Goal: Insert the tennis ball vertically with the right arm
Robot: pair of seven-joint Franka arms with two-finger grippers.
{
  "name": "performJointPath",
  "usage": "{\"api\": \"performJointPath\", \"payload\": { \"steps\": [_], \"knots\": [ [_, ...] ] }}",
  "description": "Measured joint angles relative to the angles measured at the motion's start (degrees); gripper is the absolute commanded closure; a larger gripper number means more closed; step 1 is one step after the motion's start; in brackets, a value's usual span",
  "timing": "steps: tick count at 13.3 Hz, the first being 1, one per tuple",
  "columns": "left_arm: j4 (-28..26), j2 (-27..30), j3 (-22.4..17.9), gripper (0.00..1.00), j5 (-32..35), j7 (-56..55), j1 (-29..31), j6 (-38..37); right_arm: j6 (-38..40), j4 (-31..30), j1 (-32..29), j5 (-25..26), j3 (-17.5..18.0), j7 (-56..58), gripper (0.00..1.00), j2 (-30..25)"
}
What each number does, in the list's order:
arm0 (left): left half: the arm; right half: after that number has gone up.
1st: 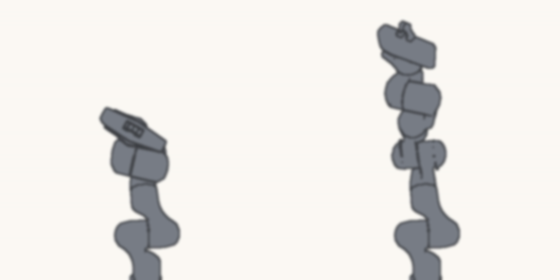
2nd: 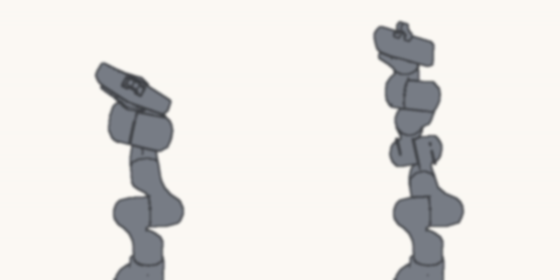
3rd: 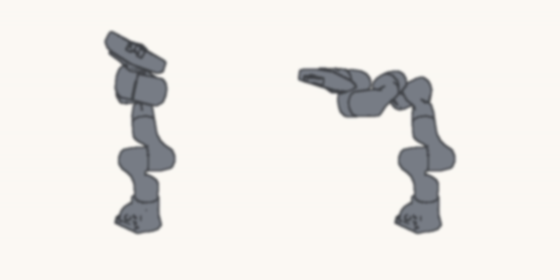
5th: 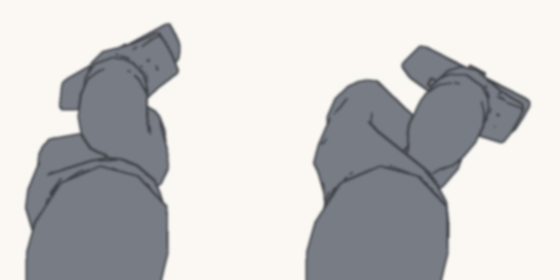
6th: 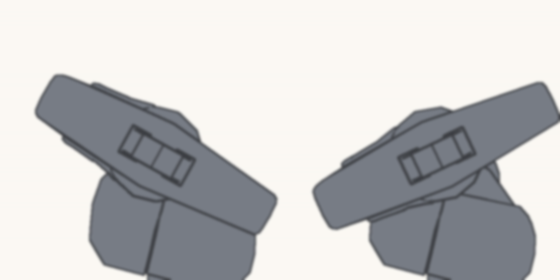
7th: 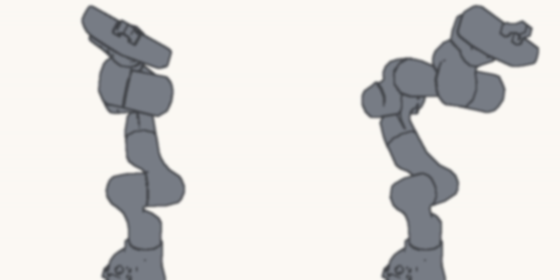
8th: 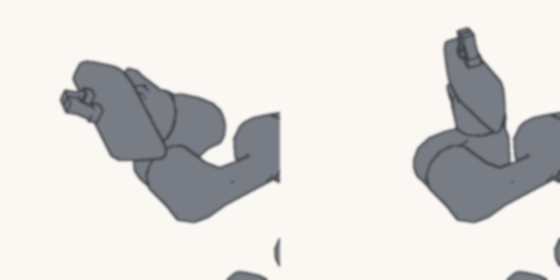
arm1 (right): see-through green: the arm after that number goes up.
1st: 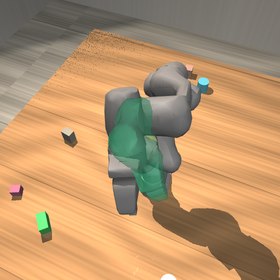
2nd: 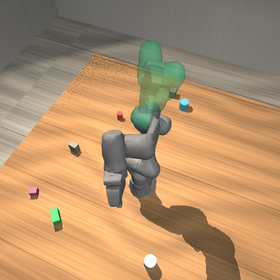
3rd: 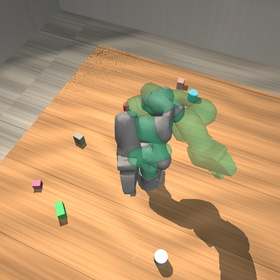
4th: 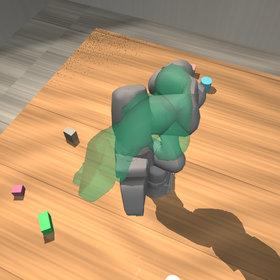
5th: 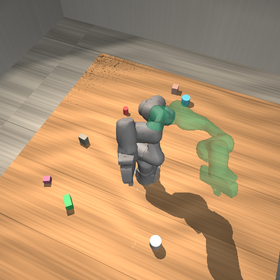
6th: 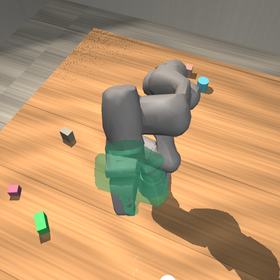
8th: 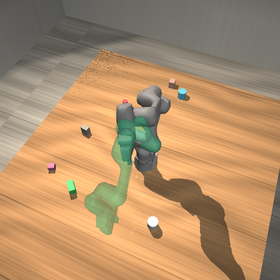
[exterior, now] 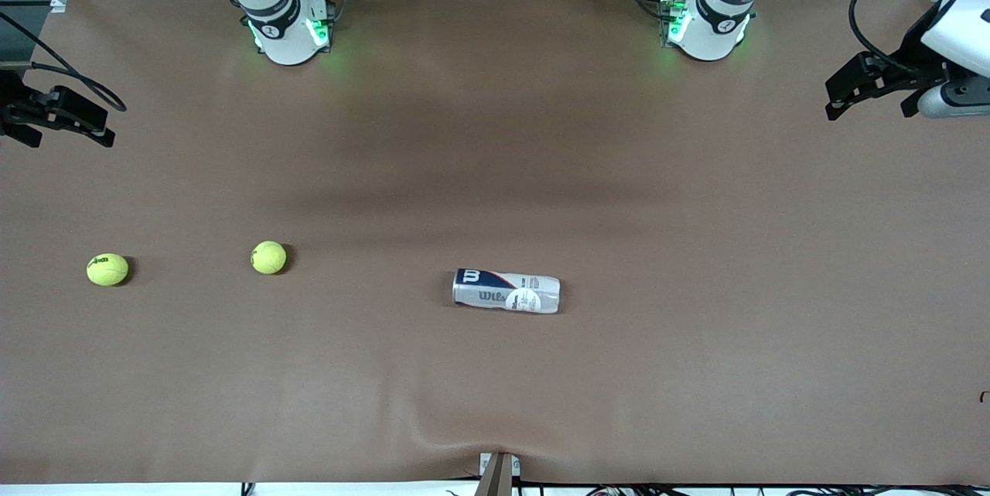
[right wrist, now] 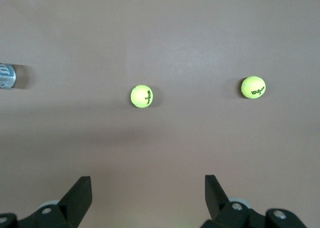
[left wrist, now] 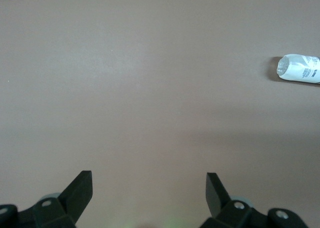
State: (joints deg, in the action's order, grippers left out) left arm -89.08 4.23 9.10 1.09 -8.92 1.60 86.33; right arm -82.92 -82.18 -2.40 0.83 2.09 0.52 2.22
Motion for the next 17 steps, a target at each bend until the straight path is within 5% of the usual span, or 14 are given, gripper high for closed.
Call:
{"api": "performJointPath", "payload": {
  "steps": [17],
  "knots": [
    [0.0, 0.0, 0.0, 0.00, 0.0, 0.0, 0.9, -2.7, 0.0, 0.0, 0.0, 0.0, 0.0, 0.0, 0.00, 0.0]
  ]
}}
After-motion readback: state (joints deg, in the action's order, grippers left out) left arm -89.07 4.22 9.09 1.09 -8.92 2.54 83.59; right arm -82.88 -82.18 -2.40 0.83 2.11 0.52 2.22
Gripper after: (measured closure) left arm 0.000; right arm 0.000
